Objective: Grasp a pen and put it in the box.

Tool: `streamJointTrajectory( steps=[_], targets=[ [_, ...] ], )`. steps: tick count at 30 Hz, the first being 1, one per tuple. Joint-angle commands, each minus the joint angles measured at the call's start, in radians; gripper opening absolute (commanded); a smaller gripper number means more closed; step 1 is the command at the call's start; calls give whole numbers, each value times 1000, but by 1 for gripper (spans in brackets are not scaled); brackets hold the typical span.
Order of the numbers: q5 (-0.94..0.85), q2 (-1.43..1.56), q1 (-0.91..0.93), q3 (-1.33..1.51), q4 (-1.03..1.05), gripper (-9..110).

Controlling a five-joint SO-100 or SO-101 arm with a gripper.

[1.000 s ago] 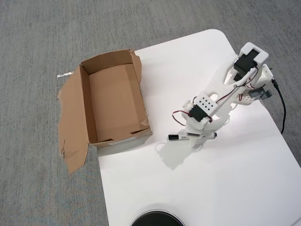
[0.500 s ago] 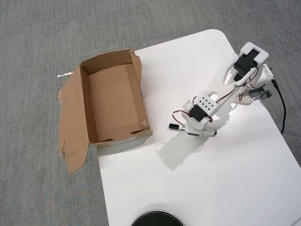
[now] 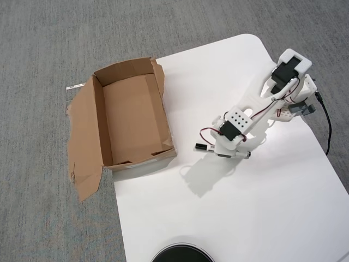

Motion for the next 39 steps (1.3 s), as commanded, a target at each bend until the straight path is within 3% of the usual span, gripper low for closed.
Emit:
streamJointTrajectory(
  steps=[1, 15, 26, 39],
  targets=[
    [1, 95, 10, -24, -5, 0],
    [1, 336, 15, -39, -5, 0],
    [1, 345, 22, -347, -3, 0],
    [1, 360, 180, -541, -3, 0]
  ],
)
